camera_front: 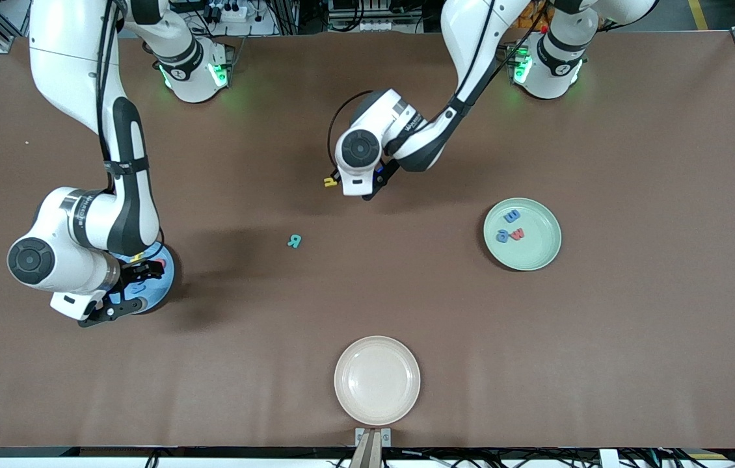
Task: Sort uppercase to blue plate, lowercase to green plate
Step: 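Release the pink Q on the blue plate while the left gripper reaches letters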
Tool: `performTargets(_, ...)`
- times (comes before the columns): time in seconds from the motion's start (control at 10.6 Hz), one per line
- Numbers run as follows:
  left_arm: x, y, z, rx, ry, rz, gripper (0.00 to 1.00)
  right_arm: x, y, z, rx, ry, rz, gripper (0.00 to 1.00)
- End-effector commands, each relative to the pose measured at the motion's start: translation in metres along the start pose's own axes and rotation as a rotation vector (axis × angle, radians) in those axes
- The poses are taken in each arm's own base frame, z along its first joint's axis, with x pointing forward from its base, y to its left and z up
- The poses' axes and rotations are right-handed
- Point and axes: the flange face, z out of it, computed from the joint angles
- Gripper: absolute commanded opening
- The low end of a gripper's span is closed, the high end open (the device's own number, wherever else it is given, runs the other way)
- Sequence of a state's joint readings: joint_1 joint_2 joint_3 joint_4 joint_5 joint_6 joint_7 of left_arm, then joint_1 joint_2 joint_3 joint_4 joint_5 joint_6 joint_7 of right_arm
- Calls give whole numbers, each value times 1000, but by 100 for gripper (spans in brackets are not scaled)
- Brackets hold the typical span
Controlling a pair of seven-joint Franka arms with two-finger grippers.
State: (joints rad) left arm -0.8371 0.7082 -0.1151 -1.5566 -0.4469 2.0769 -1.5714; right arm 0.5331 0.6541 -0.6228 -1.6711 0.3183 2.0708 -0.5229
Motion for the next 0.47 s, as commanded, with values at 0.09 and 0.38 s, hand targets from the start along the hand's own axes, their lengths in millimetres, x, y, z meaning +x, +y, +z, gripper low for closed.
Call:
performTargets(0.09,-6,15,-11,-54,-46,-16,42,-1,0,-2,22,19,-13,100)
performTargets(0.38,7,31,-25,-183,-37,-92,42,0,1,-4,21,25,-12,100)
